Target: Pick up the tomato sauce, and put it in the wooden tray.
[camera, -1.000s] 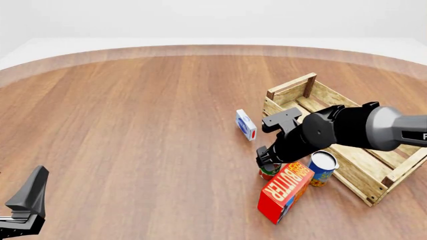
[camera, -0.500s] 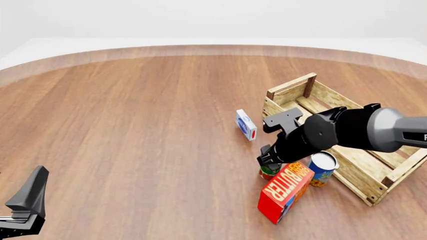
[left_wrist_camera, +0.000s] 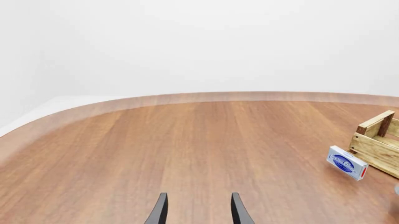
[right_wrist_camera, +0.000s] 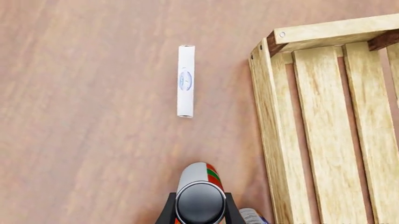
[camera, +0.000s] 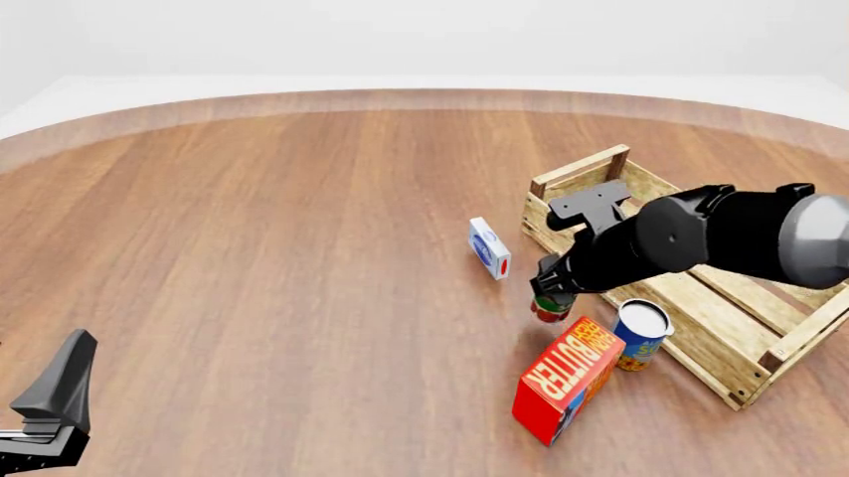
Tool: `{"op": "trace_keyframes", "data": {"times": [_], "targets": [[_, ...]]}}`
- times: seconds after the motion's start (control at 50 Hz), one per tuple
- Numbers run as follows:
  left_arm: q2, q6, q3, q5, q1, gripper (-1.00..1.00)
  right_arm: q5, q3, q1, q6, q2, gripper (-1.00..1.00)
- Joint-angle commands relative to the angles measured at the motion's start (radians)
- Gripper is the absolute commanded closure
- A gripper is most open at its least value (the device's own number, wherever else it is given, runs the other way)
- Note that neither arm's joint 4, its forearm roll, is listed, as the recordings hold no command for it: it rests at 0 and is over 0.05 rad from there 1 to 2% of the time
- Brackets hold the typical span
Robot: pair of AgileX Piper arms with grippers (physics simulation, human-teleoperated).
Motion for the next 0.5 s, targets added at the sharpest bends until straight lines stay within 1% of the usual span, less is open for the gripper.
{"op": "trace_keyframes", "data": {"times": [0.02, 0.04, 0.06, 0.1, 0.12, 0.18, 0.2, 0.24, 0.26, 0.3, 0.32, 0.36, 0.4, 0.5], "targets": [[0.0, 0.0, 0.0, 0.0, 0.0, -1.0, 0.065, -0.078, -0.042, -0.007, -0.096, 1.0], [0.0, 0.0, 0.0, 0.0, 0.0, -1.0, 0.072, -0.086, -0.058, -0.02, -0.104, 1.0], [0.0, 0.0, 0.0, 0.0, 0.0, -1.0, 0.073, -0.086, -0.058, -0.02, -0.104, 1.0], [0.0, 0.0, 0.0, 0.0, 0.0, -1.0, 0.118, -0.129, -0.079, -0.027, -0.134, 1.0], [0.0, 0.0, 0.0, 0.0, 0.0, -1.0, 0.118, -0.129, -0.079, -0.027, -0.134, 1.0], [0.0, 0.0, 0.0, 0.0, 0.0, -1.0, 0.154, -0.178, -0.14, -0.053, -0.172, 1.0], [0.0, 0.0, 0.0, 0.0, 0.0, -1.0, 0.168, -0.192, -0.139, -0.04, -0.172, 1.0], [0.0, 0.0, 0.0, 0.0, 0.0, -1.0, 0.182, -0.208, -0.161, -0.06, -0.182, 1.0], [0.0, 0.0, 0.0, 0.0, 0.0, -1.0, 0.195, -0.225, -0.178, -0.058, -0.186, 1.0], [0.0, 0.0, 0.0, 0.0, 0.0, -1.0, 0.212, -0.246, -0.202, -0.075, -0.186, 1.0], [0.0, 0.0, 0.0, 0.0, 0.0, -1.0, 0.212, -0.246, -0.202, -0.075, -0.186, 1.0], [0.0, 0.0, 0.0, 0.0, 0.0, -1.0, 0.211, -0.252, -0.26, -0.102, -0.174, 1.0], [0.0, 0.0, 0.0, 0.0, 0.0, -1.0, 0.213, -0.262, -0.272, -0.095, -0.162, 1.0], [0.0, 0.0, 0.0, 0.0, 0.0, -1.0, 0.194, -0.263, -0.33, -0.099, -0.125, 1.0]]}}
